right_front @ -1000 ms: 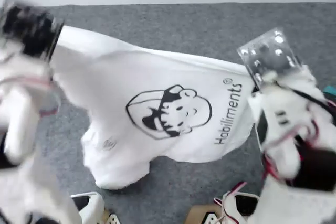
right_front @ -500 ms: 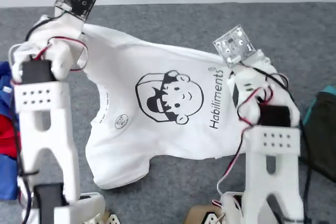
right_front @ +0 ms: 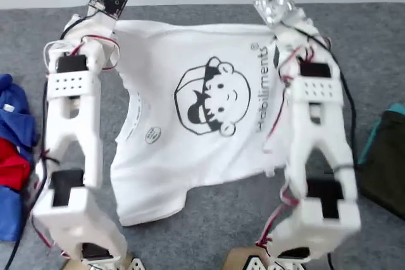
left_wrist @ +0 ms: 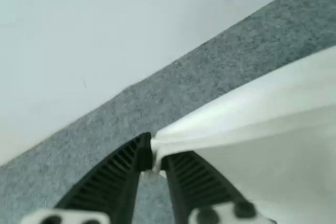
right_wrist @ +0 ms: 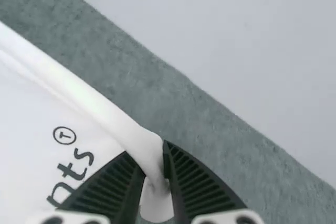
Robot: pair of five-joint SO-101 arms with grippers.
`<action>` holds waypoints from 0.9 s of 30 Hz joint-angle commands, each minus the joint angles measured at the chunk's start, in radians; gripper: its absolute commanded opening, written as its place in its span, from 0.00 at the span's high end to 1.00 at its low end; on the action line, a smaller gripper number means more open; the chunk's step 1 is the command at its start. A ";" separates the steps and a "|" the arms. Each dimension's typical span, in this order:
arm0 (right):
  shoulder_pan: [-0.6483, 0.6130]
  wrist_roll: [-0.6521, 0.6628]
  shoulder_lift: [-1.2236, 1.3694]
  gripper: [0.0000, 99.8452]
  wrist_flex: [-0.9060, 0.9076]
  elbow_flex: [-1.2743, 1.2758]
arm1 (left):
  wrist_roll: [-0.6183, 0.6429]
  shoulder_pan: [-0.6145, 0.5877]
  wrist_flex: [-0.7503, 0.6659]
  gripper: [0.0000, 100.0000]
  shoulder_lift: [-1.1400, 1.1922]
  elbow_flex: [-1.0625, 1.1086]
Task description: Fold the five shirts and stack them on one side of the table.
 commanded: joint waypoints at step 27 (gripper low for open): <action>-0.022 0.178 0.435 0.99 0.458 -0.689 | -0.224 -0.008 1.063 1.00 0.384 -1.043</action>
